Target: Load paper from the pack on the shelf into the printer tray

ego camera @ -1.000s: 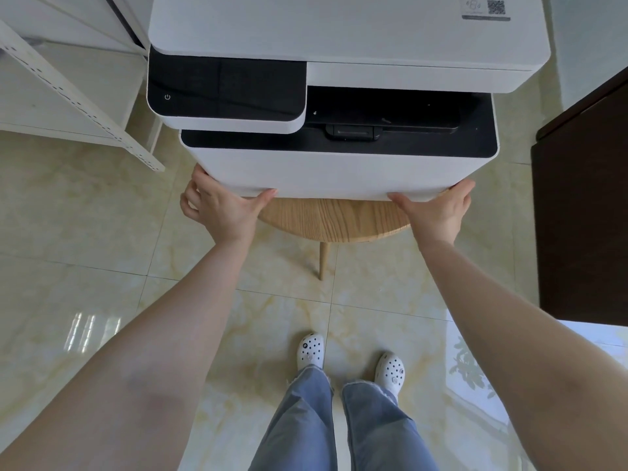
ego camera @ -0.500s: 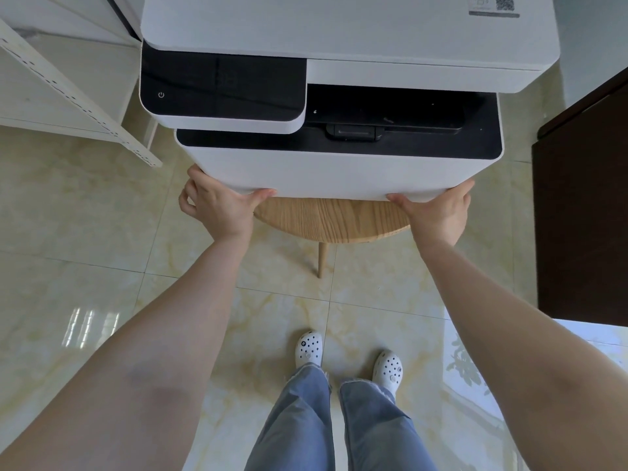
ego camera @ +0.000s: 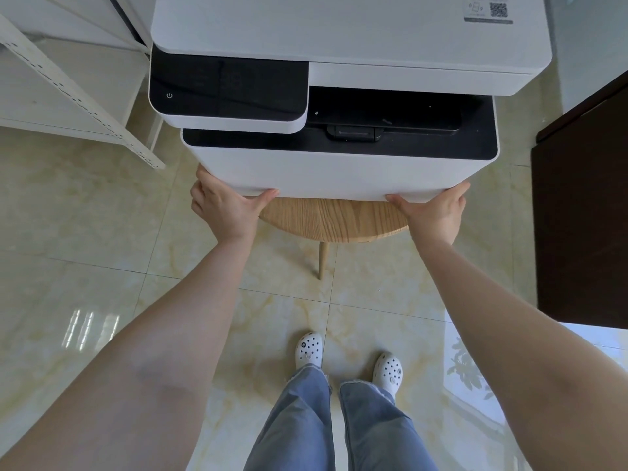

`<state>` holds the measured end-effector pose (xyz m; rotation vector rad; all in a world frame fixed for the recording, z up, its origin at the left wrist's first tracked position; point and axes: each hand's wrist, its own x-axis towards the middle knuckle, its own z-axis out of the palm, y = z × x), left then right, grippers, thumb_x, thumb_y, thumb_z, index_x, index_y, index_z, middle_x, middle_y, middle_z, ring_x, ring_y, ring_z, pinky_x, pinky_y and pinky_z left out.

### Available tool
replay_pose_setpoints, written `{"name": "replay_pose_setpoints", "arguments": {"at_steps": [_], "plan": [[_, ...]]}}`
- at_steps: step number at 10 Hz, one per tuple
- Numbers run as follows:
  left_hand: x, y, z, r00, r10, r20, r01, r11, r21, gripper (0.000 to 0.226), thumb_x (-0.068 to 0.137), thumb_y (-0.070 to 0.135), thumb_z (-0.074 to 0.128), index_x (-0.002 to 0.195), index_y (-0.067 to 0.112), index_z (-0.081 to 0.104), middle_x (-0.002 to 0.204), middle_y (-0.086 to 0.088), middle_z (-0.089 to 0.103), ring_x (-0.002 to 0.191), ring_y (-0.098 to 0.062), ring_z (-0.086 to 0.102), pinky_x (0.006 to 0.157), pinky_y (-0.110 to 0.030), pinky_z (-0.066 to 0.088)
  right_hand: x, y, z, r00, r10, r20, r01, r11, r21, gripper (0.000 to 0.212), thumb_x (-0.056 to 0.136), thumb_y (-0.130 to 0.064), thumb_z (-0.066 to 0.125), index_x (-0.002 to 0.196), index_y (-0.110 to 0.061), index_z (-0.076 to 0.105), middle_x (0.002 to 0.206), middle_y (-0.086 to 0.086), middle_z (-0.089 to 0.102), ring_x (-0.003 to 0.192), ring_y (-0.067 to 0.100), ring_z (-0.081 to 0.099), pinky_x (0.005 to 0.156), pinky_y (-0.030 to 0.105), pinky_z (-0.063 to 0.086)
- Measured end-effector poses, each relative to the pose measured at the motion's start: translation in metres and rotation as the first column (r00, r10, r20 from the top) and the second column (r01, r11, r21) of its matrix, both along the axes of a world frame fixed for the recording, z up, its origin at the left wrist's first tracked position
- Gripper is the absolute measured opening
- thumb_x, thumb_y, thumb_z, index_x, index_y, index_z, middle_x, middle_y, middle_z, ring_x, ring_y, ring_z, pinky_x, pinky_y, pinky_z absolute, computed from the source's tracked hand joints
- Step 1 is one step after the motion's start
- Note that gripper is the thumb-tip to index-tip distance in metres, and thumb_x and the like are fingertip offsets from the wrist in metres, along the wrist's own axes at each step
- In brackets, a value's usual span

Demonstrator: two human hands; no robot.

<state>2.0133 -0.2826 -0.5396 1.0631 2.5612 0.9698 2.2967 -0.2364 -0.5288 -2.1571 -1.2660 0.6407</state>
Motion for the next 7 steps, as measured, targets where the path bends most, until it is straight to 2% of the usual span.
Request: {"name": "replay_pose_setpoints", "arguments": {"at_steps": [4, 5, 6, 7], "plan": [[-0.003, -0.004, 0.006, 1.000, -0.008, 0.000, 0.008, 0.998, -0.057, 0.118, 0.040, 0.062, 0.080, 0.131, 0.002, 0.035, 0.131, -0.010, 0.050, 0.119, -0.033, 0.044, 0.099, -0.045, 0.037, 0.004, -0.002, 0.006, 0.999, 0.037, -0.026, -0.038, 0.999, -0.033, 0.108, 0.052, -0.051, 0.084, 0.135, -0.013, 0.026, 0.133, 0.000, 0.047, 0.125, 0.025, 0.038, 0.089, 0.040, 0.044], [-0.001, -0.008, 0.010, 1.000, -0.013, -0.007, 0.012, 0.998, -0.063, 0.119, 0.045, 0.055, 0.083, 0.139, 0.005, 0.028, 0.135, -0.011, 0.047, 0.122, -0.034, 0.043, 0.101, -0.047, 0.037, 0.005, -0.006, 0.008, 0.999, 0.044, -0.025, -0.045, 0.998, -0.042, 0.105, 0.054, -0.046, 0.082, 0.136, -0.013, 0.025, 0.133, -0.002, 0.045, 0.125, 0.026, 0.037, 0.091, 0.043, 0.045], [-0.002, -0.014, 0.010, 0.998, -0.018, 0.059, 0.019, 1.000, -0.017, 0.110, 0.059, 0.034, 0.084, 0.145, 0.010, 0.019, 0.141, -0.011, 0.040, 0.127, -0.031, 0.039, 0.104, -0.045, 0.034, 0.009, -0.014, 0.006, 0.998, 0.052, -0.045, -0.054, 0.998, -0.037, 0.096, 0.066, -0.031, 0.078, 0.142, -0.015, 0.020, 0.140, 0.000, 0.040, 0.128, 0.029, 0.033, 0.095, 0.043, 0.041], [0.002, -0.037, 0.004, 0.971, 0.080, 0.227, -0.067, 0.996, -0.064, 0.087, 0.074, 0.013, 0.072, 0.145, 0.010, 0.023, 0.142, -0.015, 0.035, 0.126, -0.033, 0.041, 0.103, -0.043, 0.037, 0.011, -0.034, 0.008, 0.999, -0.030, -0.022, 0.029, 0.998, -0.064, 0.076, 0.079, -0.014, 0.067, 0.142, -0.012, 0.025, 0.142, 0.006, 0.041, 0.128, 0.031, 0.033, 0.099, 0.039, 0.036]]}}
